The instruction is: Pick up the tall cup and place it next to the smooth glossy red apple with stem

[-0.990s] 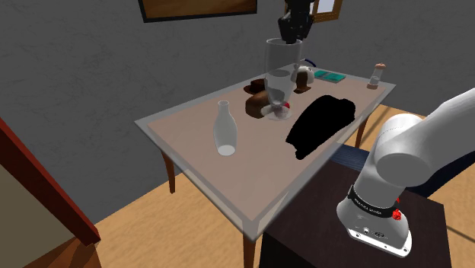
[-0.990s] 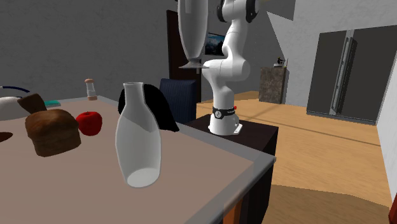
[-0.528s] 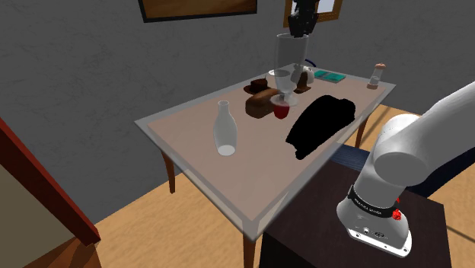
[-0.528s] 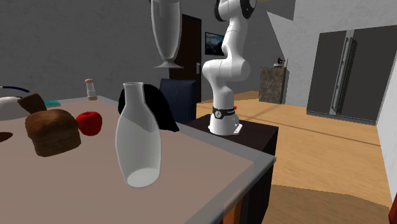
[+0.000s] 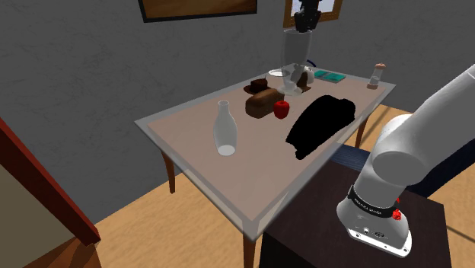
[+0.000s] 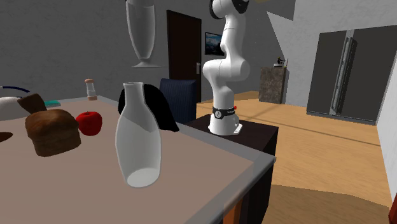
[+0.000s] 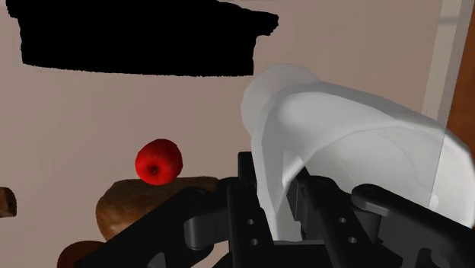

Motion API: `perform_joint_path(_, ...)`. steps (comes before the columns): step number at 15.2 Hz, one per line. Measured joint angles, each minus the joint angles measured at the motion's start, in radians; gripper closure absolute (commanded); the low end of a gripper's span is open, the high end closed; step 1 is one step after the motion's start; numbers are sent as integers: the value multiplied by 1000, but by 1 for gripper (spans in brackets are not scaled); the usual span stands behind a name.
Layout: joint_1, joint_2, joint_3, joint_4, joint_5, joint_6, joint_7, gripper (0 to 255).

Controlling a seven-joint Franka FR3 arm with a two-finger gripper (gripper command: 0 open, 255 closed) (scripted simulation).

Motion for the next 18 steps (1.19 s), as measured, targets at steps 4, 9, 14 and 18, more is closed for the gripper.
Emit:
perform_joint_path(4, -21, 91, -80, 93, 2, 2, -105, 255)
perform_joint_path(9, -57, 256, -186, 256, 45, -1, -250, 255)
perform_joint_path(14, -67, 265, -201, 210, 46, 53, -275, 255)
perform_joint_path(18, -66, 239, -197, 128, 35, 111, -266, 255)
